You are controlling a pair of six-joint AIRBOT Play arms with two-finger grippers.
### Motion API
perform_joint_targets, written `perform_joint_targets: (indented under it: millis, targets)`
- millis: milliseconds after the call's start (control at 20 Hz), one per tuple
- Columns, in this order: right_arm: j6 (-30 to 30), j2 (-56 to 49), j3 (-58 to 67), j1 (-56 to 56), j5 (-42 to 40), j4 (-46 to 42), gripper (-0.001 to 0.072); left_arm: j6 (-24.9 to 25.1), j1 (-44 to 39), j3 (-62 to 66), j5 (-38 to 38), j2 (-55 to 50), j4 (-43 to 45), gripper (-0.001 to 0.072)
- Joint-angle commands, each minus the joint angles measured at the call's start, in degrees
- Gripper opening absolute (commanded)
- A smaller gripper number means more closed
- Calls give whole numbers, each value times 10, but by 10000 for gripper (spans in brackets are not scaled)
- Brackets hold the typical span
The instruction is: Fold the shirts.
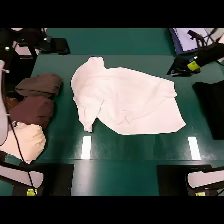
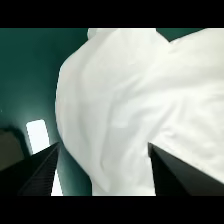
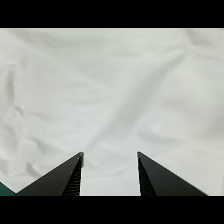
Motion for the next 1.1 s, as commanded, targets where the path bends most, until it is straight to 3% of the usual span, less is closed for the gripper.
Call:
perform_joint_targets:
  millis: [0, 300, 500, 650, 800, 1050]
  targets:
    - [-18, 95, -96, -20, -27, 21, 395, -14, 10, -86, -55, 75, 0, 639]
    - [-18, 247, -261, -18, -87, 21, 395, -53, -63, -455, 54, 298, -24, 639]
    - [-16, 303, -324, -19, -112, 21, 386, -79, -146, -651, 115, 371, -84, 639]
    - [-16, 325, -353, -19, -111, 21, 386, -80, -213, -725, 181, 373, -137, 639]
    - [-15, 329, -358, -19, -110, 23, 386, -123, -254, -765, 238, 372, -135, 639]
    - [-15, 329, -358, -19, -110, 23, 386, -139, -254, -777, 240, 372, -115, 639]
